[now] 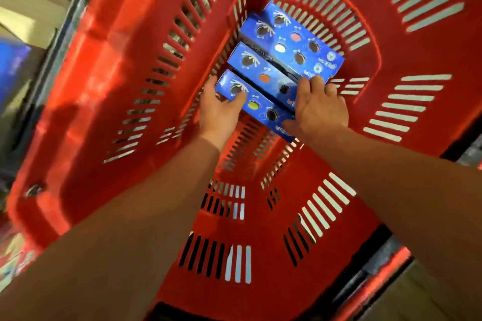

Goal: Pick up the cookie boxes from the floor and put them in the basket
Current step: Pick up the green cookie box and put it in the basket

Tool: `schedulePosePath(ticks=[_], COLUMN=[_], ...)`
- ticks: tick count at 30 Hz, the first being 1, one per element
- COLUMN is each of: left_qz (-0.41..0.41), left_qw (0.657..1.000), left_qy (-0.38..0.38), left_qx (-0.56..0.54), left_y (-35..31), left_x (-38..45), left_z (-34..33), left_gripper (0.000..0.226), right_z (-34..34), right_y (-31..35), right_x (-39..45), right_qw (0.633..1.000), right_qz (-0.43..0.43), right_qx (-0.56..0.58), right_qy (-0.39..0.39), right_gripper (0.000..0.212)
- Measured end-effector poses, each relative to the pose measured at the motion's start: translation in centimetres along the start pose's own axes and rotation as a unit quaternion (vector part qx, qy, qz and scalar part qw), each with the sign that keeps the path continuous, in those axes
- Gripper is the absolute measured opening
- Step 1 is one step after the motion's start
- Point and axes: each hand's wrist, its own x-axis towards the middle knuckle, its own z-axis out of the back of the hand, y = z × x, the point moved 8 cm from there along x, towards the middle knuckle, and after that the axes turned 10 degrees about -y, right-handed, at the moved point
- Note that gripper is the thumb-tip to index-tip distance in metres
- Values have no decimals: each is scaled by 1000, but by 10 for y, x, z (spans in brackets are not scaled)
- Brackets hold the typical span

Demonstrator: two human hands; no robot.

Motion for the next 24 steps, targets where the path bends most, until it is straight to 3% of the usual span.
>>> schedulePosePath(ticks=[6,12,17,24], left_qz=[-37,-82,-94,-211], left_qw=[998,989,981,926], left_qy=[55,116,148,197], left_qx=[-2,29,81,244], left_y=[-52,-118,-186,-262], left_x=[-56,-135,-218,-336], left_z=[40,98,162,204], left_gripper=[40,39,41,51], right_z=[65,156,229,308], right_y=[8,8,-2,-25], right_x=[-59,-157,-250,-348], right_qw=[998,996,986,977], right_qz=[16,12,-53,-73], right_qx=[57,71,159,195], right_qy=[3,-49,-27,-52], right_gripper=[81,64,63,65])
